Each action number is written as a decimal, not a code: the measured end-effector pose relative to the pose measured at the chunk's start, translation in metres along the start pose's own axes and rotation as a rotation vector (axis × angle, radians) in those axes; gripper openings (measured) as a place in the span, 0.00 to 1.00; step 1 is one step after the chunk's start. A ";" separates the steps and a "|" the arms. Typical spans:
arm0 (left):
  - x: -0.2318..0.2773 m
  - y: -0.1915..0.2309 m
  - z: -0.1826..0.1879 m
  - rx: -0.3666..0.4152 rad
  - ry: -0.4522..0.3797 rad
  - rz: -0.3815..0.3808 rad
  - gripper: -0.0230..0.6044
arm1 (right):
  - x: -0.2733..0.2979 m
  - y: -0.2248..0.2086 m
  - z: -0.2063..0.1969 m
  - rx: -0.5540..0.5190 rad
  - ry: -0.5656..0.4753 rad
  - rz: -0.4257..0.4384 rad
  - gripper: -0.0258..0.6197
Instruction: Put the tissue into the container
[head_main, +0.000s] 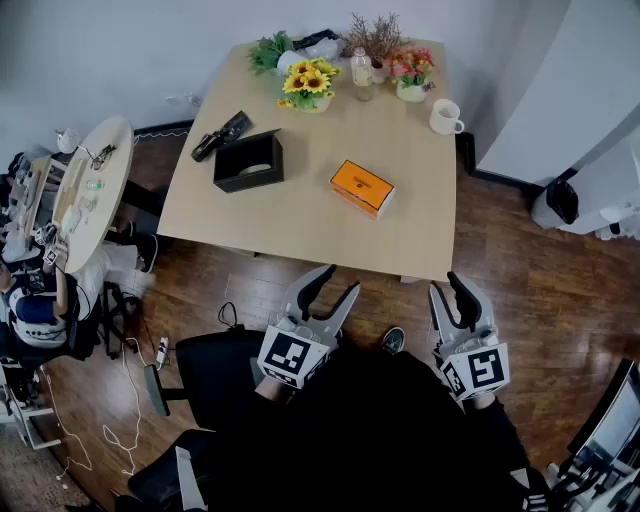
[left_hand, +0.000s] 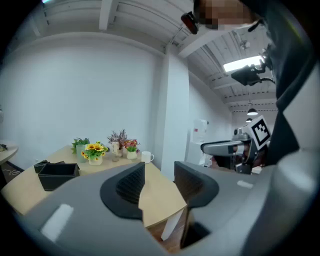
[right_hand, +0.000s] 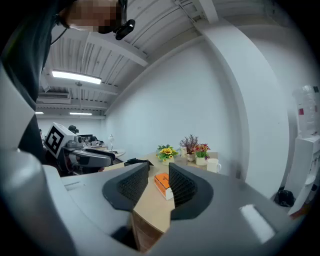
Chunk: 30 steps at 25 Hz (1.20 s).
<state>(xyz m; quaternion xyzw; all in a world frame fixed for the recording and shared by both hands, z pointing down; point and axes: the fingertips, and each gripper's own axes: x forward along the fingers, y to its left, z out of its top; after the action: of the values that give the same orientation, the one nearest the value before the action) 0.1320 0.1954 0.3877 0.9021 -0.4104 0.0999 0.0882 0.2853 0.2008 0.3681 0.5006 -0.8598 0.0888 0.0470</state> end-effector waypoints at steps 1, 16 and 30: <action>0.004 0.003 0.000 -0.006 0.005 0.010 0.30 | 0.000 -0.004 -0.001 0.000 0.001 0.006 0.24; 0.045 0.060 -0.024 0.001 0.101 0.027 0.31 | 0.039 -0.038 -0.035 0.037 0.065 0.003 0.25; 0.095 0.194 -0.037 0.016 0.150 -0.191 0.38 | 0.149 -0.017 -0.057 0.049 0.206 -0.228 0.25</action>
<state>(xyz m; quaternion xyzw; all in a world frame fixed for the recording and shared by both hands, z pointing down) 0.0417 0.0098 0.4628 0.9278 -0.3140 0.1614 0.1207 0.2259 0.0773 0.4509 0.5843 -0.7856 0.1544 0.1324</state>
